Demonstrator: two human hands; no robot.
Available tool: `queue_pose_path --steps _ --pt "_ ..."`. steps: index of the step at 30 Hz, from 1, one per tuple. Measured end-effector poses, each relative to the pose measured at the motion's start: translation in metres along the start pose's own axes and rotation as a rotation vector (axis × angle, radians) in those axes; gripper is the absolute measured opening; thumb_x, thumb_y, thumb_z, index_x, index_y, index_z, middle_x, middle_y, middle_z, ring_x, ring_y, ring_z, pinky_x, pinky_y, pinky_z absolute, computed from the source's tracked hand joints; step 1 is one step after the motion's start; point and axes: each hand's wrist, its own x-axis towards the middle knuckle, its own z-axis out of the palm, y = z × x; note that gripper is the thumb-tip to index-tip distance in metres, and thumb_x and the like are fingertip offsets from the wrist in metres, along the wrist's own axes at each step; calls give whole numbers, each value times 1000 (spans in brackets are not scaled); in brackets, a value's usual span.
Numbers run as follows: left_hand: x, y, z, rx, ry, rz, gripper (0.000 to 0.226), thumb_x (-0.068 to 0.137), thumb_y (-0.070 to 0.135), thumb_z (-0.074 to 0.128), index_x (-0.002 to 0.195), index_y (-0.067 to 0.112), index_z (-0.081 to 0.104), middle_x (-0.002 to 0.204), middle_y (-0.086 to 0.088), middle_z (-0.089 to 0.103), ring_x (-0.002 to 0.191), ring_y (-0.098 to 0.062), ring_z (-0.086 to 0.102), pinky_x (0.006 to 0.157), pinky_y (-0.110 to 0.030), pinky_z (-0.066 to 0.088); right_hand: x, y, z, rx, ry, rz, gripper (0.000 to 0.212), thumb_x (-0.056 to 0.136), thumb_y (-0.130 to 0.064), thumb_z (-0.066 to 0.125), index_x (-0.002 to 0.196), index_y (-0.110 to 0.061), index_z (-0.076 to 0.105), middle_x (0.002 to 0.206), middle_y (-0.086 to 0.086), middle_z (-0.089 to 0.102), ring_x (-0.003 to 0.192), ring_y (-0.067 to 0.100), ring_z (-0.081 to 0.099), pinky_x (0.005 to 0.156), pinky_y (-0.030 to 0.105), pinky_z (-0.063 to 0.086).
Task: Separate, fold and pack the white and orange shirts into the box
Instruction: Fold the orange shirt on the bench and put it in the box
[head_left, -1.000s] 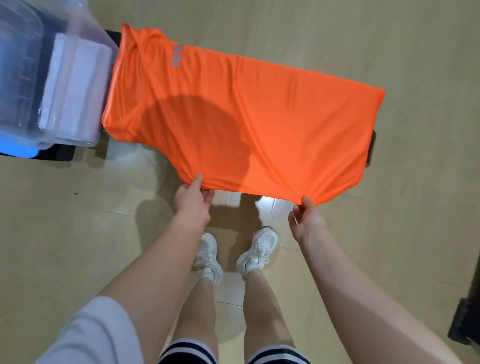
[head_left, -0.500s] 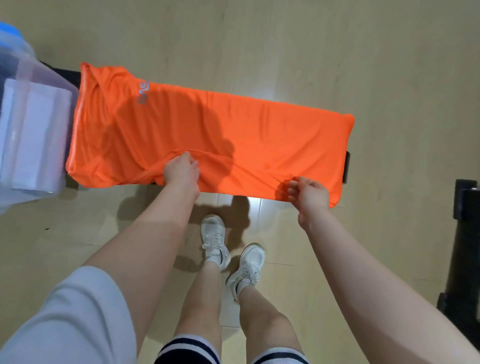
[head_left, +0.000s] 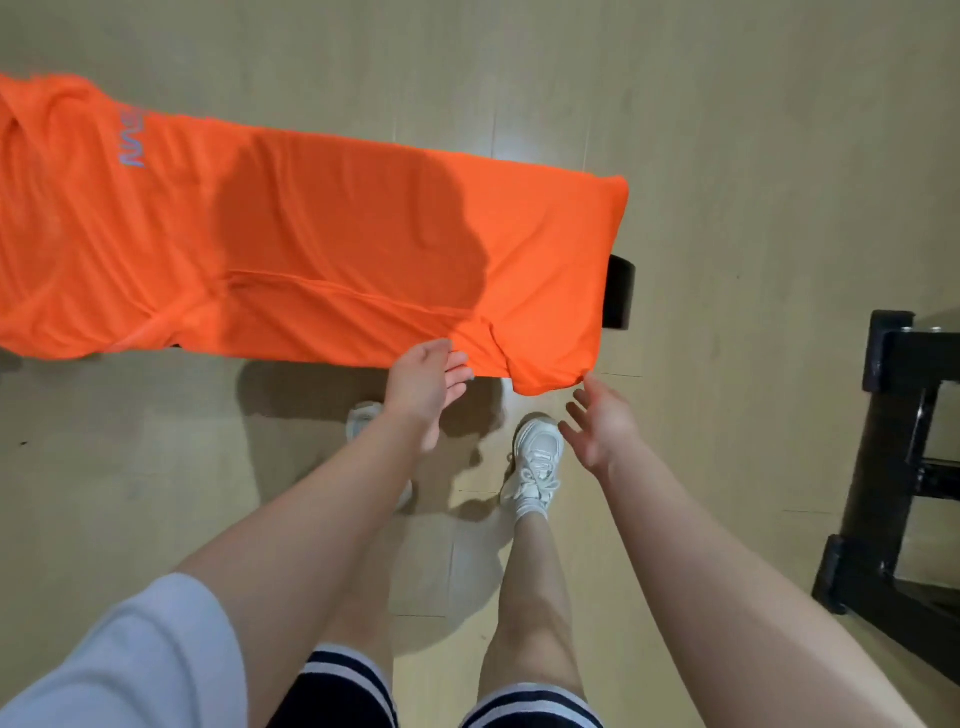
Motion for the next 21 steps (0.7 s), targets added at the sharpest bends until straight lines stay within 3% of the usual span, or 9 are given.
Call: queue_pose_path --steps 2,5,8,11,13,15,17,19,21 --pt "-5 -9 25 3 20 10 33 99 16 34 126 7 49 106 -5 59 90 -17 60 76 -17 47 10 -5 0 49 -151 40 25 96 -32 45 116 -18 52 123 4 56 119 24 49 109 41 31" --pt "-7 -24 54 104 95 110 29 96 16 40 119 11 56 90 1 62 79 -10 57 79 -24 50 18 -13 0 179 -272 133 16 97 -30 45 91 -19 55 90 -3 59 82 15 58 107 39 32" --pt "2 -36 70 182 189 174 26 81 29 46 98 22 65 107 -9 65 93 -21 61 95 -45 47 19 -15 -2 216 -361 240 20 98 -30 41 84 -19 52 72 -4 65 62 10 66 104 44 29" --pt "27 -49 75 191 262 109 52 69 36 41 112 17 63 125 -18 56 115 -32 55 103 -48 44 13 -17 2 184 -380 308 22 97 -31 44 79 -18 50 39 -6 55 64 10 63 104 47 28" --pt "21 -41 79 190 264 96 50 76 25 39 120 17 60 129 -17 54 120 -30 53 105 -44 43 7 -17 6 202 -367 328 17 95 -24 48 83 -15 53 54 -1 62 91 19 63 112 47 21" --pt "6 -28 83 241 252 118 45 86 9 35 124 15 58 130 -16 55 121 -28 52 106 -41 42 2 -17 9 276 -357 364 14 96 -16 47 83 -12 53 88 4 64 119 23 56 111 46 25" --pt "2 -27 81 332 261 166 47 87 2 33 124 17 58 133 -14 53 121 -27 52 108 -36 39 0 -20 6 328 -330 382 15 96 -11 46 83 -10 52 102 5 59 120 21 54 107 43 34" --pt "2 -25 77 518 318 199 49 88 1 32 126 20 56 136 -9 45 119 -26 50 109 -31 35 -2 -28 1 292 -234 357 15 94 -6 48 79 -5 50 87 8 59 89 17 65 95 39 47" --pt "0 -21 71 777 407 236 50 89 5 33 130 28 52 135 -7 38 120 -28 43 107 -33 29 0 -35 -6 216 -131 285 17 91 -1 52 75 -2 51 70 11 53 43 9 58 65 30 58"
